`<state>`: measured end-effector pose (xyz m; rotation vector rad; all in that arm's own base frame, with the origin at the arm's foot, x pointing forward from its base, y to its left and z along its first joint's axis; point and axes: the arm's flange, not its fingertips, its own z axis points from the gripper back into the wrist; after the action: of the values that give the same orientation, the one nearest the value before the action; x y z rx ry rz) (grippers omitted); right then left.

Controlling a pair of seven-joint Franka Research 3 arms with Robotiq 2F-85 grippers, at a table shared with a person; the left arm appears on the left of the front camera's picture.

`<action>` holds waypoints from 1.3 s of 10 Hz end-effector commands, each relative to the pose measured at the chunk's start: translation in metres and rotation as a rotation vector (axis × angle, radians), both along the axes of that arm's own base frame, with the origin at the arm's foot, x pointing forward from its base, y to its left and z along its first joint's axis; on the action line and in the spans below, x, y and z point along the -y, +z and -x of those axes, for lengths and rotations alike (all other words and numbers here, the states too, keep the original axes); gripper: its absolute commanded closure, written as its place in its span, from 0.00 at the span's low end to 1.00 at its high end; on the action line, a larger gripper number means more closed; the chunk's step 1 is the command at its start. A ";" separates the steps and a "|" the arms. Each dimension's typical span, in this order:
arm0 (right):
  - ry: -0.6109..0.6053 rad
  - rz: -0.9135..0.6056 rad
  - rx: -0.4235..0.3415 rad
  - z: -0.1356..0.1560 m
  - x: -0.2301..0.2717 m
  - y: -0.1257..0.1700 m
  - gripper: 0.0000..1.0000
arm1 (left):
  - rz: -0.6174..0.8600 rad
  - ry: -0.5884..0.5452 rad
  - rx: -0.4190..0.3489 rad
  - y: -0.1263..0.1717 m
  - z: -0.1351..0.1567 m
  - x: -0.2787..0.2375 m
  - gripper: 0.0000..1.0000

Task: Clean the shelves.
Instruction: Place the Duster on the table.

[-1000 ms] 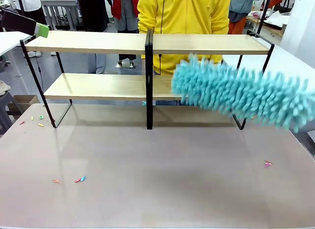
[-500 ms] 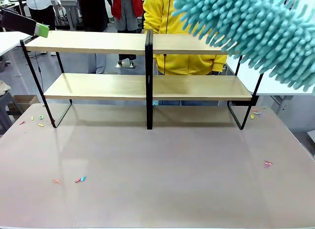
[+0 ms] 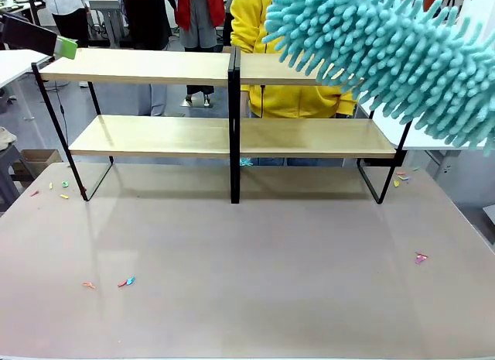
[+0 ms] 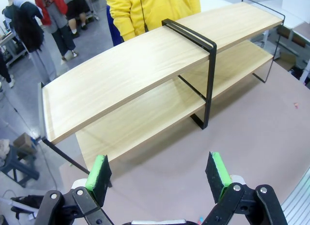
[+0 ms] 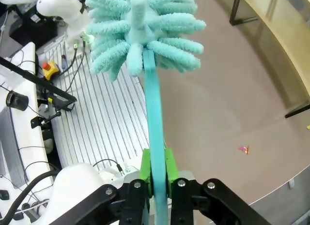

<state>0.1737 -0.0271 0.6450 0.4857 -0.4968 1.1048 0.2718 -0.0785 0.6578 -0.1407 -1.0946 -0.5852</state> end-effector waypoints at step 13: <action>0.220 0.287 -0.496 -0.163 -0.049 -0.128 0.88 | 0.550 -0.361 -0.828 -0.221 -0.057 0.004 0.00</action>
<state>0.3093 0.0256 0.5031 0.6031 0.1531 1.2290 0.3532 -0.1010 0.5146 -0.8273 -0.5488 -0.5378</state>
